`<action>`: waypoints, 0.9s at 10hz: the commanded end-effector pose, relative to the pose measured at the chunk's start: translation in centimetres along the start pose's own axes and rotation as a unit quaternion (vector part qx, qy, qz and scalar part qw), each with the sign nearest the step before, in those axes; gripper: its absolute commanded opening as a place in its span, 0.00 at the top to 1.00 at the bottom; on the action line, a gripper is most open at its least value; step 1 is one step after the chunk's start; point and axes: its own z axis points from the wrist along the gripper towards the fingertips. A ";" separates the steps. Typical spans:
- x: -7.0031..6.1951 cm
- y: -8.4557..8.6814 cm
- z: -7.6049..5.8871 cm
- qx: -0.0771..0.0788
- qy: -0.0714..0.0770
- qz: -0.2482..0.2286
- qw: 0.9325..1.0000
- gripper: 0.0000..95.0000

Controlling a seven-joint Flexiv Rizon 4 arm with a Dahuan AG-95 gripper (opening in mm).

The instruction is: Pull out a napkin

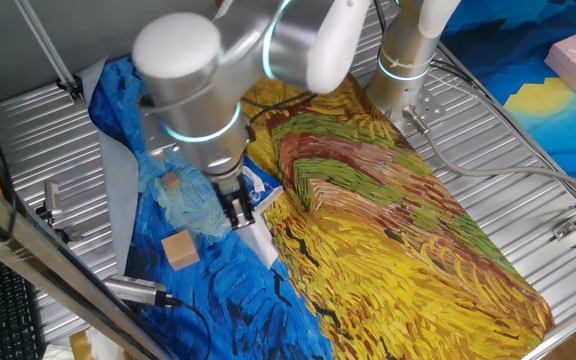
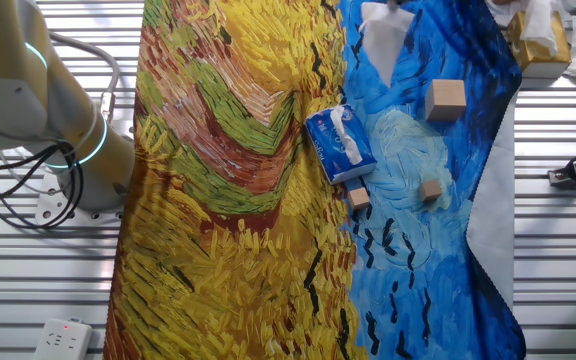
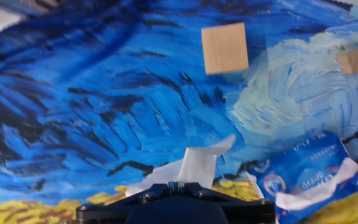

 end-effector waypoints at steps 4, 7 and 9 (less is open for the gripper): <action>-2.9 0.4 -0.1 -0.002 0.004 0.006 1.000 1.00; -3.9 0.5 -0.5 -0.004 0.004 0.009 1.000 1.00; -4.6 0.4 -0.7 -0.006 0.004 0.012 1.000 1.00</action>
